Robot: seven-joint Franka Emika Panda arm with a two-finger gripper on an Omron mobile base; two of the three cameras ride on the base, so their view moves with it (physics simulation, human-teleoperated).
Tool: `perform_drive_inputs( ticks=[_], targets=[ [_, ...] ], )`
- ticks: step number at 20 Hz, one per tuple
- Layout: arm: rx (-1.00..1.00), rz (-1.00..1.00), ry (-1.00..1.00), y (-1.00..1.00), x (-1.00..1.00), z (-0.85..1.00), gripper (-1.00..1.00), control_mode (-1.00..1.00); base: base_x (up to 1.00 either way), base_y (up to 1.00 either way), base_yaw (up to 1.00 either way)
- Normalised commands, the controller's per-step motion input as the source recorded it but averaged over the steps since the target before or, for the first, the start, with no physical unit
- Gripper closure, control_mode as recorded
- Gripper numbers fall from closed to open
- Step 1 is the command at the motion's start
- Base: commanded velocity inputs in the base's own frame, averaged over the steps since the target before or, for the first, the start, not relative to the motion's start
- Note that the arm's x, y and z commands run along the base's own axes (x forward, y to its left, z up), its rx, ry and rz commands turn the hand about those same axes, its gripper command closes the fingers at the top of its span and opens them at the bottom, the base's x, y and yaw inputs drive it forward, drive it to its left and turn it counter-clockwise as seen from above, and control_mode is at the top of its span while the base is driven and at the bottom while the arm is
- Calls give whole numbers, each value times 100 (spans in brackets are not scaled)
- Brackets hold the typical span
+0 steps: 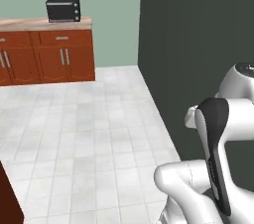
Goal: Retrieve a lemon from the fridge and place it on the cutting board with the fish.
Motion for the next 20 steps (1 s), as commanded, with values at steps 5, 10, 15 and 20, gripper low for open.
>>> perform_drive_inputs(
  ticks=[5, 10, 15, 20],
  targets=[
    [0, 0, 0, 0, 0, 0, 100, 100, 100, 2, 5],
    [0, 0, 0, 0, 0, 0, 100, 100, 100, 0, 6],
    [0, 0, 0, 0, 0, 0, 100, 100, 100, 9, 13],
    [0, 0, 0, 0, 0, 0, 100, 100, 100, 10, 26]
  ],
)
